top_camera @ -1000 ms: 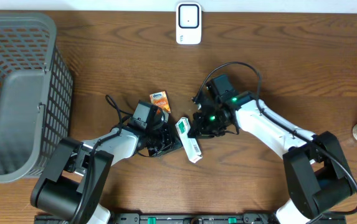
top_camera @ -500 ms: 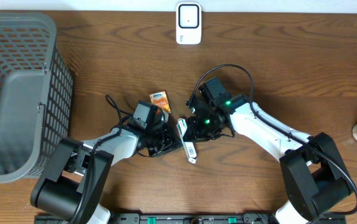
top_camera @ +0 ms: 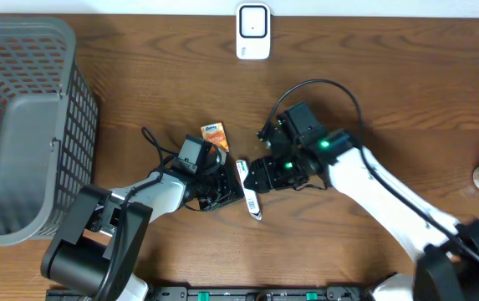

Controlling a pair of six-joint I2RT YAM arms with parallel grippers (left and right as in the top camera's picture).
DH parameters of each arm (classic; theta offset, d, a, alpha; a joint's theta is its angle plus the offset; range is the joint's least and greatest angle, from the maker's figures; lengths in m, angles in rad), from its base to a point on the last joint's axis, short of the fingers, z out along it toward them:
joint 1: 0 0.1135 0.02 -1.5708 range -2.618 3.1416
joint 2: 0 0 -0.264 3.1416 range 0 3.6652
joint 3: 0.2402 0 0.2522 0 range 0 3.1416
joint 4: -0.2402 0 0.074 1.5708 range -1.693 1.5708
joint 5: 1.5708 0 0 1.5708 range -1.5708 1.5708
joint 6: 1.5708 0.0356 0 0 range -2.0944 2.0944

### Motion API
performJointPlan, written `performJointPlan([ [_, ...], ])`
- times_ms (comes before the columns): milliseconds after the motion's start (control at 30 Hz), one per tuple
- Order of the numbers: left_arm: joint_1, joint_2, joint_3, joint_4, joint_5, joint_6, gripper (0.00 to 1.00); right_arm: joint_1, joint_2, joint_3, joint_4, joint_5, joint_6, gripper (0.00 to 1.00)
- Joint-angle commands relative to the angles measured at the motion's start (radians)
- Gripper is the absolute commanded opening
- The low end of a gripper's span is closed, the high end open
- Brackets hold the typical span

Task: Scan the item barcode
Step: 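Close the right gripper on the Panadol box beside the left gripper, then open the left gripper and withdraw the left arm toward the basket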

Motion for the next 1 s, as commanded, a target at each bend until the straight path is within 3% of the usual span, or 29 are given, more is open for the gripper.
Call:
performJointPlan([
  [0,-0.005,0.079,-0.055,-0.039,-0.182,-0.001,0.07,0.003,-0.064,0.002,-0.040,0.141,0.009,0.65],
  [133,0.021,0.079,-0.055,-0.055,-0.182,0.006,0.09,0.000,-0.076,0.002,-0.106,0.220,0.009,0.69],
  [267,0.064,0.072,-0.055,-0.113,-0.182,0.027,0.41,-0.006,-0.076,0.002,-0.114,0.252,0.009,0.72],
  [400,0.096,0.039,-0.055,-0.188,-0.182,0.088,0.63,-0.006,-0.072,0.002,-0.086,0.278,0.010,0.79],
  [833,0.111,-0.194,-0.055,-0.444,-0.455,0.111,0.65,-0.006,-0.067,0.008,-0.046,0.337,0.035,0.74],
  [967,0.111,-0.232,-0.055,-0.454,-0.467,0.108,0.65,-0.006,-0.067,0.009,-0.040,0.337,0.038,0.76],
])
